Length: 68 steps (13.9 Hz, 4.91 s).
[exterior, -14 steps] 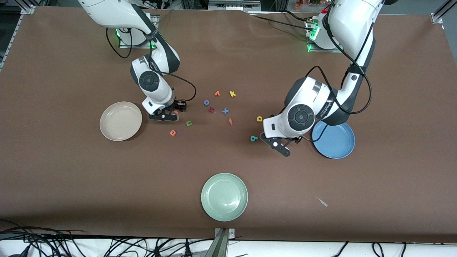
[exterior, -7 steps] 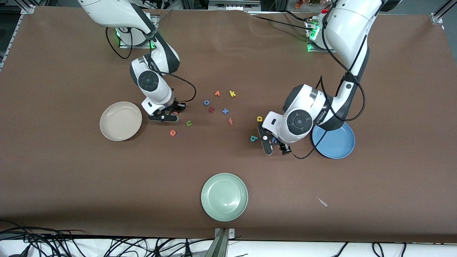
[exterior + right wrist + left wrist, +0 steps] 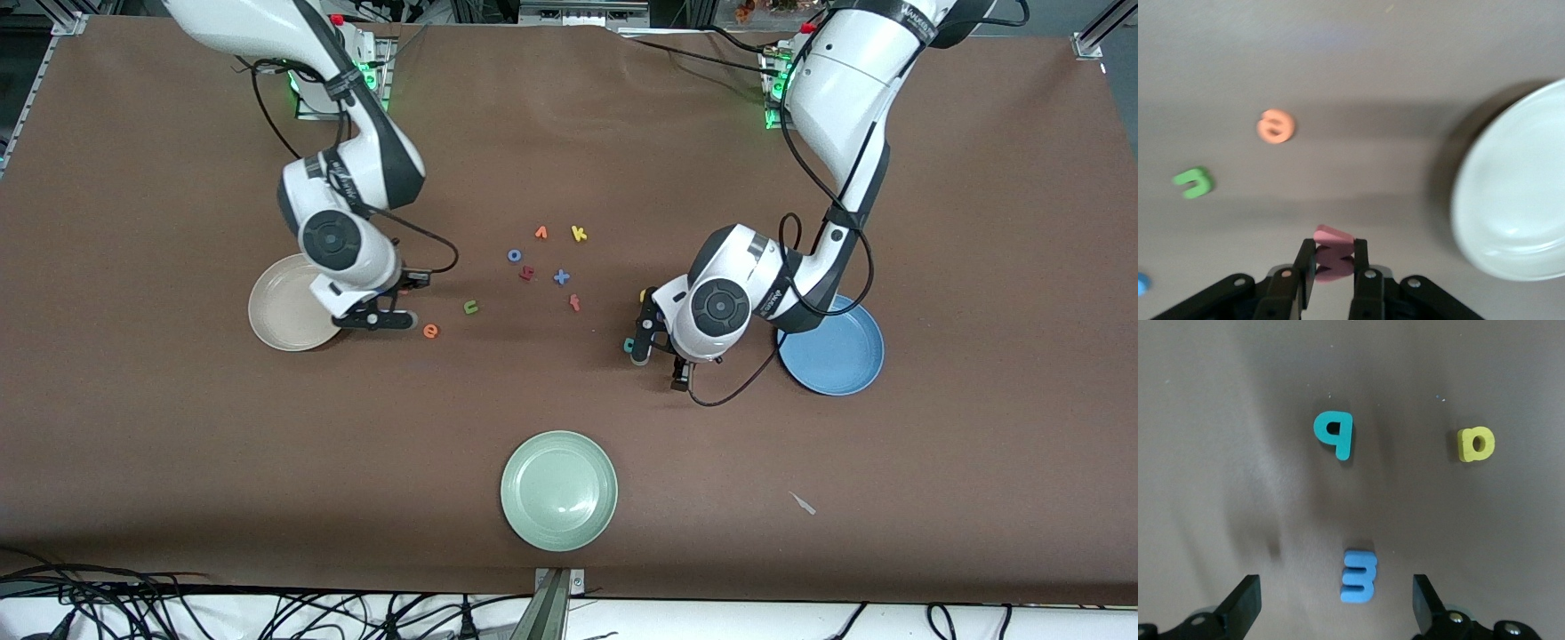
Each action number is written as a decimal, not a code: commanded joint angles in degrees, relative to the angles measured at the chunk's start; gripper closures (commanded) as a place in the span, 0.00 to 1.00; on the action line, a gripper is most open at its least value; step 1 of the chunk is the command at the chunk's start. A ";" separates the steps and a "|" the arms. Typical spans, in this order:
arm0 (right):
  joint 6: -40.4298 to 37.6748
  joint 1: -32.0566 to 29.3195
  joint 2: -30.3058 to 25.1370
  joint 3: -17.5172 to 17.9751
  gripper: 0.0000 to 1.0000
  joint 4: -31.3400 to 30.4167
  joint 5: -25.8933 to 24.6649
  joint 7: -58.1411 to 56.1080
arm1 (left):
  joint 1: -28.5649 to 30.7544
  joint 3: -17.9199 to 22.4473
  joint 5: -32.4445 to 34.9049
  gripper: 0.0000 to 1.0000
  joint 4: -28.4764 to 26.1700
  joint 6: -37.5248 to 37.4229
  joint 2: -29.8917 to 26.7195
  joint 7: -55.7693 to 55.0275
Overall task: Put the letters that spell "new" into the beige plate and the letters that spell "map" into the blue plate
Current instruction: 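Drop the pink m in the white plate while the left gripper grasps, then drop the blue m in the blue plate while the right gripper reaches, then grasp the orange e with the right gripper while the left gripper reaches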
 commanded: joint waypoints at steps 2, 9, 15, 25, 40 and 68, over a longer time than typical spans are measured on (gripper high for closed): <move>-2.27 0.14 -1.07 -5.27 1.00 -0.26 -0.63 -13.26 | -0.17 0.91 1.24 0.00 -3.44 2.69 -0.80 1.22; 9.54 0.05 -2.38 -13.98 1.00 -9.20 -0.63 -32.17 | -0.26 0.82 3.79 0.43 -4.76 4.18 -0.62 1.04; 18.75 0.05 -4.67 -14.61 0.00 -15.12 -0.11 -34.21 | -0.17 0.82 3.70 0.81 -6.26 5.94 -0.71 1.04; 9.94 0.58 0.68 -1.70 0.00 -0.10 0.77 0.03 | 7.46 0.91 3.70 1.00 -3.36 -6.70 -8.70 1.04; 12.84 1.37 12.29 1.22 0.00 8.26 6.22 7.98 | 23.04 -0.58 -1.13 0.00 -8.73 -11.98 -9.93 -0.97; 12.51 0.75 13.96 0.87 0.91 9.13 5.79 6.31 | 2.47 -9.20 -0.60 0.00 0.77 0.66 -0.98 -86.06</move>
